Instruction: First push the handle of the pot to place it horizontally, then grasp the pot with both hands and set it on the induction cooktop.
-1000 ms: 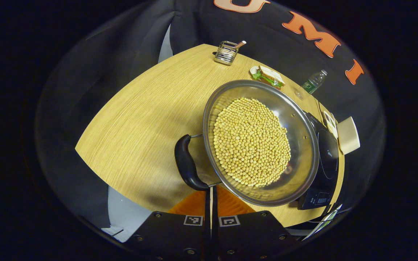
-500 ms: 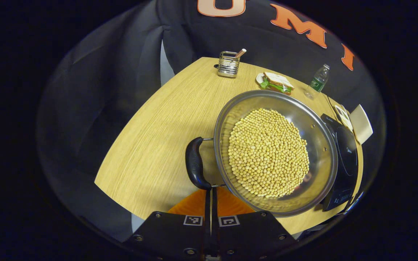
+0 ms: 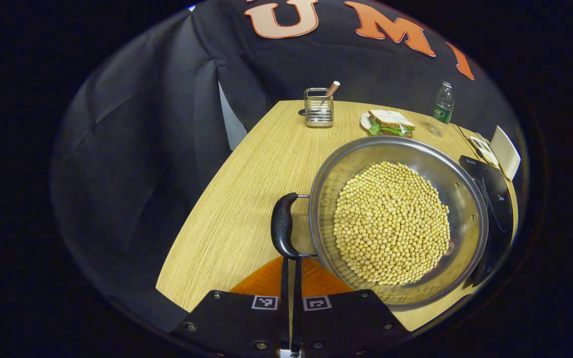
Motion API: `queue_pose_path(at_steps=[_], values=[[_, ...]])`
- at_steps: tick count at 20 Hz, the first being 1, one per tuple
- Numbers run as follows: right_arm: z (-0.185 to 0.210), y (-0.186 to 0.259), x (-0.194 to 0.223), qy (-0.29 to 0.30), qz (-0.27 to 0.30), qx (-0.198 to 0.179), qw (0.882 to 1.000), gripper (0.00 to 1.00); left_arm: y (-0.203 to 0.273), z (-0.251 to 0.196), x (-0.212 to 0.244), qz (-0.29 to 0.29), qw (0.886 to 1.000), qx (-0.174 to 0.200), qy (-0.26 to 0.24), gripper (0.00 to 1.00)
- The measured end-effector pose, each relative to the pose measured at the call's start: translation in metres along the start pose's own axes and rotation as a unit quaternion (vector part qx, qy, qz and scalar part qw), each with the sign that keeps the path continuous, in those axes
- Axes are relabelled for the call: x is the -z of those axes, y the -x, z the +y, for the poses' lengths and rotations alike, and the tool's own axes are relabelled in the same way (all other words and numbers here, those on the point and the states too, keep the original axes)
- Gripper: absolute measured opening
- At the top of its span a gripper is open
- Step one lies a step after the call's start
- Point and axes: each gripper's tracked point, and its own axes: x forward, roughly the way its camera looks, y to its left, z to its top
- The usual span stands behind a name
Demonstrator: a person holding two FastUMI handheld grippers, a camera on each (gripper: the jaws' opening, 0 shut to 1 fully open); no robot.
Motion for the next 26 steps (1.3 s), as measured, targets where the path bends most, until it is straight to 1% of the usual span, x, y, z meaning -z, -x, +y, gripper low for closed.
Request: queue_pose_path(at_steps=[5, 9, 12, 17, 19, 20, 21, 22, 23, 25, 26], values=[[0.026, -0.019, 0.036, -0.016, 0.051, -0.015, 0.998, 0.96, -0.015, 0.005, -0.016, -0.031, 0.999, 0.001, -0.013, 0.04], [0.051, -0.032, 0.061, -0.045, 0.09, -0.025, 0.995, 0.96, -0.028, 0.011, -0.031, -0.058, 0.997, -0.021, -0.056, 0.04], [0.062, -0.039, 0.073, -0.058, 0.109, -0.022, 0.992, 0.96, -0.033, 0.007, -0.038, -0.07, 0.995, -0.019, -0.072, 0.01], [0.083, -0.053, 0.088, -0.091, 0.143, -0.025, 0.985, 0.95, -0.025, 0.009, -0.043, -0.089, 0.994, 0.008, -0.07, 0.02], [0.087, -0.058, 0.096, -0.105, 0.158, -0.022, 0.982, 0.95, -0.011, 0.01, -0.057, -0.121, 0.99, 0.019, -0.07, 0.02], [0.09, -0.06, 0.098, -0.112, 0.165, -0.021, 0.98, 0.95, -0.001, 0.007, -0.067, -0.139, 0.988, 0.03, -0.068, 0.02], [0.092, -0.062, 0.101, -0.117, 0.173, -0.019, 0.978, 0.95, 0.009, 0.005, -0.079, -0.16, 0.984, 0.043, -0.065, 0.06], [0.093, -0.063, 0.102, -0.121, 0.178, -0.017, 0.976, 0.96, 0.014, 0.002, -0.091, -0.173, 0.981, 0.056, -0.059, 0.05], [0.095, -0.064, 0.104, -0.122, 0.182, -0.016, 0.976, 0.96, 0.019, 0.002, -0.096, -0.174, 0.981, 0.069, -0.056, 0.17], [0.099, -0.064, 0.107, -0.123, 0.19, -0.014, 0.974, 0.96, 0.018, 0.0, -0.101, -0.165, 0.982, 0.09, -0.036, 0.45], [0.099, -0.065, 0.109, -0.123, 0.193, -0.012, 0.973, 0.96, 0.016, -0.005, -0.099, -0.152, 0.982, 0.107, -0.027, 0.58]])
